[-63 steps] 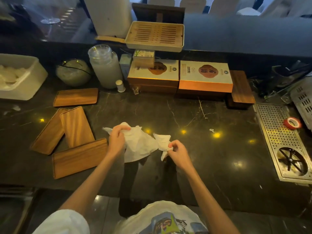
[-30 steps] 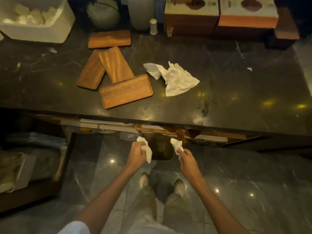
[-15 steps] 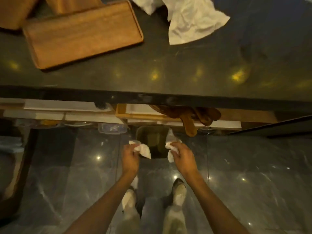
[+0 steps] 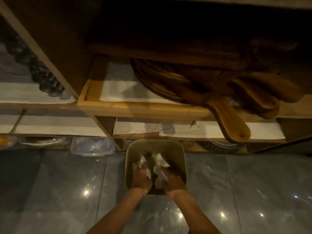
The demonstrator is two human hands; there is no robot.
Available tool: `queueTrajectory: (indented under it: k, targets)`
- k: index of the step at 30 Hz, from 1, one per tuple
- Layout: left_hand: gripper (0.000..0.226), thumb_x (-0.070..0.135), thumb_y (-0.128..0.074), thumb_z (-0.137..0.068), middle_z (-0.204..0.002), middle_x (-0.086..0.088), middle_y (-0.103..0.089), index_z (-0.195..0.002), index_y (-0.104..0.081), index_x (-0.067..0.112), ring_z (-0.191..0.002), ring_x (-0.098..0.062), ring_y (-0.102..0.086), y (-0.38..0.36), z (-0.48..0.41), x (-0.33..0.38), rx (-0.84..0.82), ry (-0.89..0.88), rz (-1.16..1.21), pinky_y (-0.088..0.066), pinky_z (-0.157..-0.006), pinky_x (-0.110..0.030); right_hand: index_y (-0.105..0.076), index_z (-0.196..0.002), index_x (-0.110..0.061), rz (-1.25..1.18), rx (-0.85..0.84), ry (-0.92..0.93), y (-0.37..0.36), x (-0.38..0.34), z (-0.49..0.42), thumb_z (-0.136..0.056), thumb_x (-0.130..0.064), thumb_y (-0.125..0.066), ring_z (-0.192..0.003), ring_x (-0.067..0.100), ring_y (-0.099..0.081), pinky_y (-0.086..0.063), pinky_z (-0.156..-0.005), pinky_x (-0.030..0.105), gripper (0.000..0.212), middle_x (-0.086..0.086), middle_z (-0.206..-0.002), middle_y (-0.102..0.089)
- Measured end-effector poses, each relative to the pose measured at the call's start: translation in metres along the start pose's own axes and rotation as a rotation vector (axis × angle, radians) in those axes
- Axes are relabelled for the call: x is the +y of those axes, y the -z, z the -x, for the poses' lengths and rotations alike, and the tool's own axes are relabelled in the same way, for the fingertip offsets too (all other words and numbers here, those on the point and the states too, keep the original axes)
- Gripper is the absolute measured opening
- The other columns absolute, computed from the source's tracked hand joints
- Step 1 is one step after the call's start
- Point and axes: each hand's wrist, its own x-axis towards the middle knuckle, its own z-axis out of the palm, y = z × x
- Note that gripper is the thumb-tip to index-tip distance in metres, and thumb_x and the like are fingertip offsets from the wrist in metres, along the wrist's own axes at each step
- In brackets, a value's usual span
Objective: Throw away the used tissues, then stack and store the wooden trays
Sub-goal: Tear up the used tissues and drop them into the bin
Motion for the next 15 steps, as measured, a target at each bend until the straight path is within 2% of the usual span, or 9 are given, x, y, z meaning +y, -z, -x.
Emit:
queueTrajectory:
  k: [2,3,6,8,11,12,15]
  targets:
    - [0.068,0.018,-0.053,-0.092,-0.160,-0.014,-0.014,-0.151,-0.020,0.020,-0.148,-0.036,-0.007,-0.004,-0.002,-0.010,-0.077,-0.049,-0.089,-0.016,-0.120,-0.037,-0.027,-0.152,-0.030,0.004,-0.074,0.010,-0.005,0.006,0.002,-0.101,-0.031,-0.044,-0.146,0.024,-0.029,-0.021,-0.114,0.027,0.054,0.004,-0.159,-0.030]
    - [0.068,0.015,-0.054,-0.091,-0.160,-0.012,-0.015,-0.150,-0.023,0.021,-0.148,-0.036,-0.005,-0.002,-0.002,-0.013,-0.111,-0.056,-0.103,-0.016,-0.120,-0.038,-0.026,-0.153,-0.030,0.013,-0.086,0.019,-0.007,0.010,0.003,-0.101,-0.030,-0.044,-0.147,0.025,-0.026,-0.019,-0.115,0.028,0.055,0.003,-0.160,-0.028]
    - [0.060,0.008,-0.054,-0.088,-0.158,-0.013,-0.017,-0.144,-0.037,0.021,-0.145,-0.037,-0.018,0.015,0.008,-0.014,-0.146,-0.017,-0.124,-0.022,-0.120,-0.038,-0.031,-0.150,-0.033,0.042,-0.047,-0.010,0.006,0.008,0.022,-0.100,-0.039,-0.045,-0.143,0.028,-0.031,-0.029,-0.116,0.036,0.053,0.002,-0.159,-0.030]
    - [0.058,0.016,-0.056,-0.088,-0.159,-0.013,-0.010,-0.143,-0.037,0.023,-0.144,-0.036,-0.021,0.030,0.023,-0.010,-0.135,-0.002,-0.202,-0.028,-0.117,-0.041,-0.033,-0.148,-0.036,0.068,0.017,-0.032,0.021,0.002,0.040,-0.097,-0.049,-0.045,-0.137,0.027,-0.039,-0.037,-0.111,0.039,0.054,0.001,-0.155,-0.035]
    - [0.060,0.031,-0.050,-0.091,-0.161,-0.011,-0.002,-0.146,-0.028,0.026,-0.148,-0.036,-0.004,0.057,0.056,-0.001,-0.072,-0.089,-0.373,-0.020,-0.118,-0.048,-0.035,-0.146,-0.034,0.154,0.036,-0.035,0.050,-0.019,0.080,-0.091,-0.060,-0.047,-0.133,0.029,-0.043,-0.039,-0.108,0.042,0.062,0.002,-0.150,-0.041]
    - [0.059,0.035,-0.047,-0.091,-0.161,-0.011,-0.007,-0.146,-0.028,0.027,-0.148,-0.036,-0.008,0.070,0.070,0.005,-0.058,-0.129,-0.431,-0.021,-0.117,-0.048,-0.039,-0.144,-0.032,0.180,0.024,-0.050,0.060,-0.028,0.095,-0.089,-0.063,-0.046,-0.131,0.030,-0.044,-0.039,-0.107,0.044,0.063,0.004,-0.147,-0.044]
    - [0.044,0.044,-0.040,-0.093,-0.149,-0.012,-0.041,-0.132,-0.049,0.025,-0.136,-0.034,-0.038,0.118,0.111,0.035,-0.052,-0.145,-0.514,-0.038,-0.104,-0.045,-0.040,-0.143,-0.029,0.230,0.034,-0.046,0.093,-0.059,0.143,-0.088,-0.069,-0.040,-0.136,0.032,-0.037,-0.029,-0.112,0.048,0.068,0.007,-0.145,-0.046]
